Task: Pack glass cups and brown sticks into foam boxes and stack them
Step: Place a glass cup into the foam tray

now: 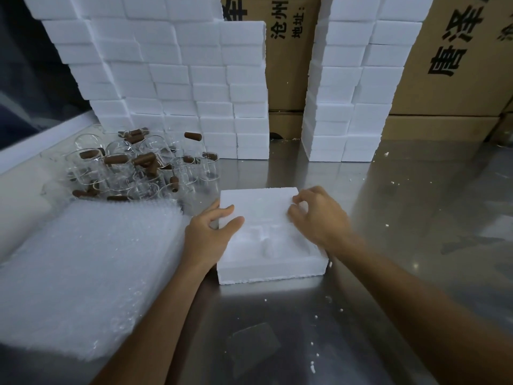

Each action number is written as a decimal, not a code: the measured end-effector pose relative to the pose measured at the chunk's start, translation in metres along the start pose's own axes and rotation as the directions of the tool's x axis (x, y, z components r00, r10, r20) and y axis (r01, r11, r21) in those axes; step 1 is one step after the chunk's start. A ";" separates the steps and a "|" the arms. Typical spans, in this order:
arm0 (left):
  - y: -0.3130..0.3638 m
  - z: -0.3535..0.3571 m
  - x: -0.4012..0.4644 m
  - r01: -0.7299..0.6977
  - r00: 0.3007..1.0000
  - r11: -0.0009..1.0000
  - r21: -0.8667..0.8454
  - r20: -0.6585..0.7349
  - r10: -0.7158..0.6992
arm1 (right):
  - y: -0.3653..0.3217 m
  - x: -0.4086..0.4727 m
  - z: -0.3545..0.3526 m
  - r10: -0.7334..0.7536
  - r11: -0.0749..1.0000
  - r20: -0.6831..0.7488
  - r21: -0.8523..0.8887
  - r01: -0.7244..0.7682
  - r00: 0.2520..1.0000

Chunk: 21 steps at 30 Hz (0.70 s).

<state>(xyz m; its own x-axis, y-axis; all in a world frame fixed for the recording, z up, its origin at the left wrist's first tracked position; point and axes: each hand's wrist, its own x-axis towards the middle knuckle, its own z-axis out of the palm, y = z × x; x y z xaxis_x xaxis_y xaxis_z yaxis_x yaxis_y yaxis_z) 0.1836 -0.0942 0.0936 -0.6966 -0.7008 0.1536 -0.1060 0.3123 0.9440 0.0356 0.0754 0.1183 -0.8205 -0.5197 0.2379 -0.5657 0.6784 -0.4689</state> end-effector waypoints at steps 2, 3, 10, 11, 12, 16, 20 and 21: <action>-0.001 0.000 0.000 -0.019 1.000 0.999 0.026 -0.021 0.019 | -0.012 0.007 0.005 -0.123 0.979 -0.067 -0.173 0.110 0.990; -0.001 0.000 0.001 -0.028 0.999 0.998 0.048 -0.038 0.029 | -0.019 0.011 0.009 -0.171 0.965 -0.072 -0.214 0.152 0.983; 0.000 0.003 0.001 -0.045 0.994 0.996 0.075 -0.093 0.051 | -0.064 0.057 0.042 -0.201 0.972 0.107 -0.104 0.212 0.974; -0.001 0.003 0.001 -0.047 0.994 0.996 0.074 -0.096 0.054 | -0.071 0.063 0.047 -0.224 0.969 0.121 -0.076 0.234 0.967; -0.001 0.003 0.001 -0.047 0.994 0.996 0.082 -0.099 0.055 | -0.077 0.069 0.052 -0.247 0.966 0.133 -0.046 0.255 0.960; -0.002 0.006 0.001 -0.062 0.992 0.991 0.120 -0.106 0.075 | -0.102 0.093 0.069 -0.335 0.942 0.098 0.025 0.334 0.937; -0.003 0.006 0.001 -0.086 0.991 0.990 0.115 -0.095 0.097 | -0.121 0.113 0.086 -0.365 0.931 0.109 0.038 0.363 0.924; -0.004 0.007 0.001 -0.094 0.989 0.988 0.120 -0.101 0.107 | -0.125 0.117 0.089 -0.352 0.936 0.129 0.033 0.351 0.927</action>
<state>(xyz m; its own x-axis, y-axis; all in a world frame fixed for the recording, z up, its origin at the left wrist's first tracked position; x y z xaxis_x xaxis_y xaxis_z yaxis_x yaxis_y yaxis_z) 0.1788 -0.0917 0.0882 -0.6286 -0.7247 0.2822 -0.1239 0.4516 0.8836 0.0175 -0.1166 0.1289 -0.5510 -0.7875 0.2761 -0.8145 0.4354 -0.3836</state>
